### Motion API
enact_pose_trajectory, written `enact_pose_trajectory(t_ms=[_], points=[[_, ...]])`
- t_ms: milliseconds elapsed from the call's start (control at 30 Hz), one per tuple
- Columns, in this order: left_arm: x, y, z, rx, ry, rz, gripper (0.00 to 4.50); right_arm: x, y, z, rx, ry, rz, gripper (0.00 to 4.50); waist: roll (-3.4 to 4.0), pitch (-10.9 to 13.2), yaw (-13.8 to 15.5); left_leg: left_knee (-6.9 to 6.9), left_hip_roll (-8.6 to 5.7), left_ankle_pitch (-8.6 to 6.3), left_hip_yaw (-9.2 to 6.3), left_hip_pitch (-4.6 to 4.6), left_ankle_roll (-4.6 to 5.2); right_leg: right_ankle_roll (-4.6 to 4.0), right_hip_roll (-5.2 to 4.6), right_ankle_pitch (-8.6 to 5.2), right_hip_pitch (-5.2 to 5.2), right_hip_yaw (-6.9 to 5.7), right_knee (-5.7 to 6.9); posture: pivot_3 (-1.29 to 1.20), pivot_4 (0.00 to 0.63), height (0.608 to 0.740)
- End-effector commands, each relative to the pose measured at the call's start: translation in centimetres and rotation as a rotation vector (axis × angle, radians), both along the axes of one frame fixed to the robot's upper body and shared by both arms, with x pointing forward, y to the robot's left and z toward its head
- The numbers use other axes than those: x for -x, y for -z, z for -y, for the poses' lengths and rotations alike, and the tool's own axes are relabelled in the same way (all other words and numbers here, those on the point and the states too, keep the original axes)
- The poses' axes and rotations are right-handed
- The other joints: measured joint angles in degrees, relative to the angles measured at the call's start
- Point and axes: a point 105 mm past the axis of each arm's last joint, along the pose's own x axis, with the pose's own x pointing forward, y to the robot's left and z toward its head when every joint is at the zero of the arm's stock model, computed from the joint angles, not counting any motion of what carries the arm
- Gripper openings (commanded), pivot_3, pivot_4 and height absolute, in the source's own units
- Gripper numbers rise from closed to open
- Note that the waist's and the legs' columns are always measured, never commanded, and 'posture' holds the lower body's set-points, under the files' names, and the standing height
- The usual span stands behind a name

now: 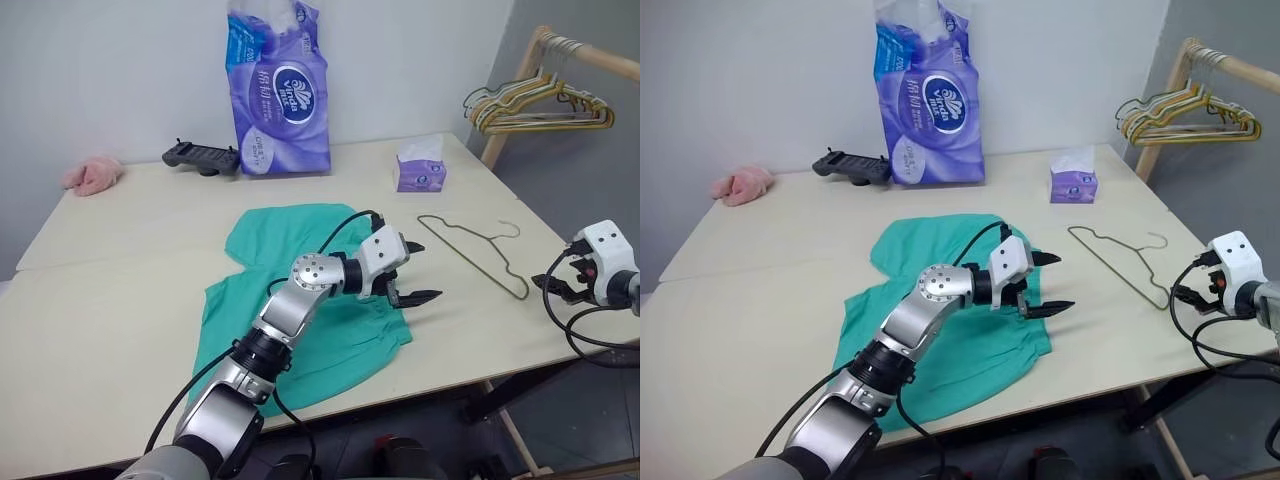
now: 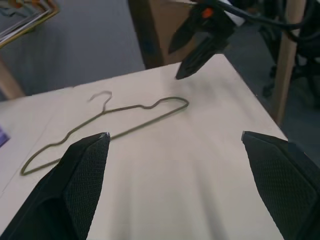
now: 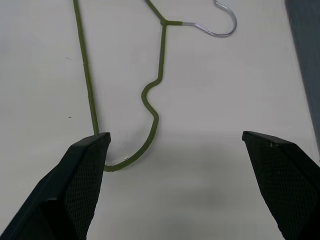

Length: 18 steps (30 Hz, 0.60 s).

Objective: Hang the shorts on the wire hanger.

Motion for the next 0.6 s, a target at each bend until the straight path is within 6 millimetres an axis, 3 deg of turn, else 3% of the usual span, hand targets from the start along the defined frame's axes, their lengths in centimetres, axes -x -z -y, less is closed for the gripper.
enact_pose_trajectory(t_ms=[33,200,600], points=[[-1.0,0.0,0.0,-0.035,-0.059,0.018,4.49,-1.0,-0.7,0.6,0.049,-0.058,-0.004,4.5,0.03,-0.01,-0.01,0.0,0.0,0.0,0.0,0.01,0.0,0.0,0.01,0.0,0.0,-0.01,-0.02,-0.14,0.045,0.74],[-1.5,0.9,-0.7,-0.074,-0.12,0.008,4.49,-2.0,0.2,0.5,0.064,-0.119,-0.047,4.5,0.04,0.0,0.08,0.02,-0.03,0.0,-0.03,-0.02,0.0,0.0,-0.02,0.0,0.0,-0.01,-0.06,-0.12,0.048,0.74],[-0.5,-1.0,0.3,0.007,-0.101,-0.018,4.49,-4.1,1.8,-0.2,0.075,-0.124,-0.087,4.5,0.1,-0.03,0.55,0.04,-0.1,0.01,-0.06,-0.04,-0.05,0.0,-0.12,0.01,0.0,0.03,-0.1,-0.06,0.042,0.74]])
